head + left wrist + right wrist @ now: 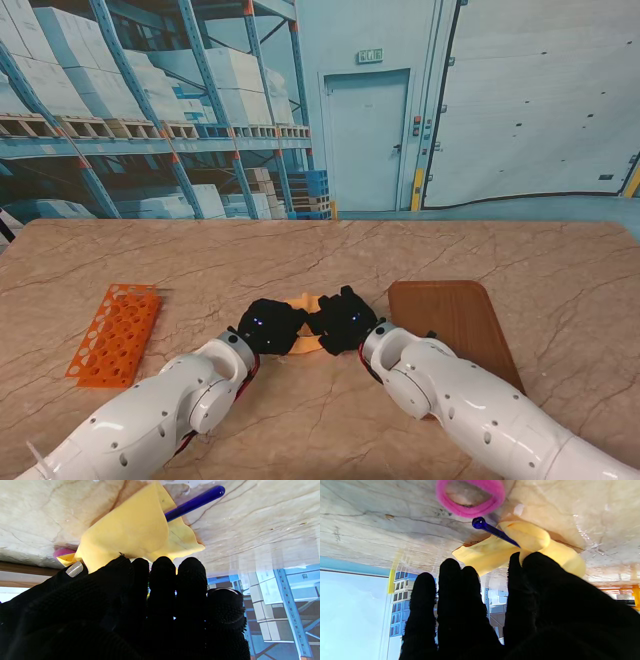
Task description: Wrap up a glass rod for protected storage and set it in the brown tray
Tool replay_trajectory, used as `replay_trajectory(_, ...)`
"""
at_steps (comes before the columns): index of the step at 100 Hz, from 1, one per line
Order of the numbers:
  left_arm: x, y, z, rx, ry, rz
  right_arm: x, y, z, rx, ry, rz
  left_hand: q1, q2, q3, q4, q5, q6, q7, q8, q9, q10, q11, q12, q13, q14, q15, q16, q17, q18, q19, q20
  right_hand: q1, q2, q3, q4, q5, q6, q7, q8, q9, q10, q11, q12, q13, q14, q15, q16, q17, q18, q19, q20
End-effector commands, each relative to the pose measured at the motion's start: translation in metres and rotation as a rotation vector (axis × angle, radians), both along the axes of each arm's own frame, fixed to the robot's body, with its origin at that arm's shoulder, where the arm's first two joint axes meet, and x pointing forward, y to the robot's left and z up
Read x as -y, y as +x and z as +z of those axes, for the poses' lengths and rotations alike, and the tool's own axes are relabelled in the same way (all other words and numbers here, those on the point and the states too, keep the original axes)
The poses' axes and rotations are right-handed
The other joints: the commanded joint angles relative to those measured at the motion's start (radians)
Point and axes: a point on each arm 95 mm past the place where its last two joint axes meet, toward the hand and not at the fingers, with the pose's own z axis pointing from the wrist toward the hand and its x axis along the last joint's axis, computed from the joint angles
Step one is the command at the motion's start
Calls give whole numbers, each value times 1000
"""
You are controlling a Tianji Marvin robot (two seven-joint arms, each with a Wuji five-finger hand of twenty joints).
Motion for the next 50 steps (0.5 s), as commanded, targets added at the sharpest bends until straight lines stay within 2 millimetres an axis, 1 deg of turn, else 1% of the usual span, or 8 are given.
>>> replay_trajectory(1, 2, 3, 1, 3, 1, -7, -5, 6, 7, 7, 8, -1, 39, 26, -13, -26, -2, -14, -16, -9, -5, 24, -12, -5, -12, 16, 0, -12, -1, -10, 64, -7, 44, 38, -5, -28, 5, -12, 11, 2, 7, 2, 26, -6, 10, -10, 27, -8, 0, -4, 35, -12)
replay_trajectory(11, 2, 7, 1, 5, 6, -6, -6, 12, 8, -10, 7, -13, 52, 38, -37, -31, -7, -16, -20, -9, -12, 21, -19, -1, -18, 16, -7, -12, -10, -10, 55, -8, 44, 37, -8, -28, 8, -16, 11, 3, 7, 2, 26, -6, 10, -10, 27, -9, 0, -4, 34, -13)
replay_trajectory(27, 1, 14, -2, 13, 25, -2, -9, 23, 6, -37, 1, -35, 55, 49, -50, -33, -16, -26, -24, -11, -21, 16, -26, 1, -31, 12, -16, -13, -25, -13, 45, -8, 42, 36, -9, -28, 9, -16, 10, 3, 7, 2, 26, -7, 10, -10, 27, -9, 0, -4, 34, -13)
replay_trajectory(40, 0, 17, -4, 14, 32, 7, -11, 30, 3, -59, -2, -55, 58, 63, -73, -32, -31, -45, -26, -9, -40, 1, -29, 10, -54, 7, -26, -10, -51, -17, 23, -9, 32, 34, -12, -27, 7, -7, 12, 5, 8, -3, 24, -8, 10, -12, 26, -10, 2, -12, 33, -13)
replay_trajectory(50, -2, 17, -5, 18, 27, 14, -12, 35, 0, -78, -11, -69, 58, 74, -93, -27, -46, -57, -29, -9, -61, -9, -38, 15, -85, 8, -41, -8, -89, -10, -9, -8, 22, 31, -12, -25, 5, 3, 20, 11, 10, -7, 22, -10, 10, -16, 22, -12, 2, -13, 32, -13)
